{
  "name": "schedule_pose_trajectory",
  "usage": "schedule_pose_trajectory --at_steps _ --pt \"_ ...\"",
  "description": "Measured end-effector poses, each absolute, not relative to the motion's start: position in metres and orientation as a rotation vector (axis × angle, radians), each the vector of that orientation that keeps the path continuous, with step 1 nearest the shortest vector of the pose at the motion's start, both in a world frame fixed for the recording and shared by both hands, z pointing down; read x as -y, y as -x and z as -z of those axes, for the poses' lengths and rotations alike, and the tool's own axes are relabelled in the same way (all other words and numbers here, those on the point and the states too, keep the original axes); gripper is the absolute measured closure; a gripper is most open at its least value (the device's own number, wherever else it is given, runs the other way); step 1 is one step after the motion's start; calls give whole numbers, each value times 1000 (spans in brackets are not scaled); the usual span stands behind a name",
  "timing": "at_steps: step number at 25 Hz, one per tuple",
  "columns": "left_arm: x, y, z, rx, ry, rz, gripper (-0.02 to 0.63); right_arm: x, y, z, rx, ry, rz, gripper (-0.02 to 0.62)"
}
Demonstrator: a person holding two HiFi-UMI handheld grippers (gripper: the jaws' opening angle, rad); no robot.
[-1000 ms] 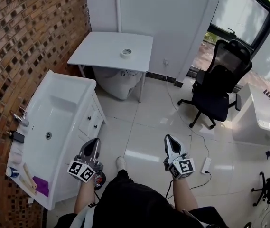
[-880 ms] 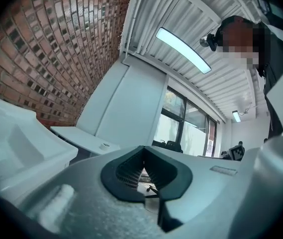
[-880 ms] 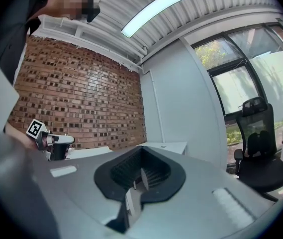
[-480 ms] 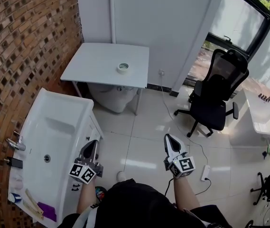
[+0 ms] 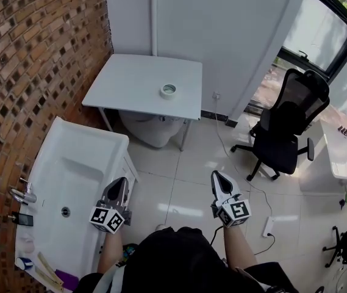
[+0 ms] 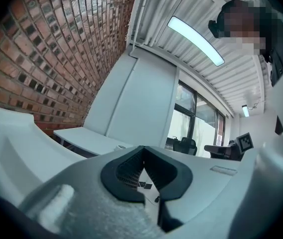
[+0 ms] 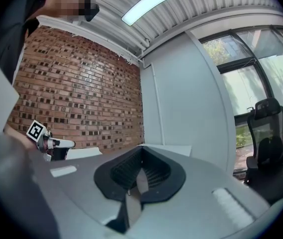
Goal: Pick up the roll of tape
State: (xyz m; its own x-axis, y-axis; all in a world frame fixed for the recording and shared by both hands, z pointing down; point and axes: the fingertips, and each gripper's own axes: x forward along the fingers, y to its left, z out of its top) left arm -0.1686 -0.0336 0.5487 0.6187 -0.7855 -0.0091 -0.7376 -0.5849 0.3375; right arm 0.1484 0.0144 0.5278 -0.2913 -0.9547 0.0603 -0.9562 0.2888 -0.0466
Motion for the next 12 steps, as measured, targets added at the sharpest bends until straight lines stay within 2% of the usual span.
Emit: schedule_pose_trajectory --at_steps 12 --pt "81 167 -558 1267 -2513 218 604 55 -157 -541 2551 -1827 -168 591"
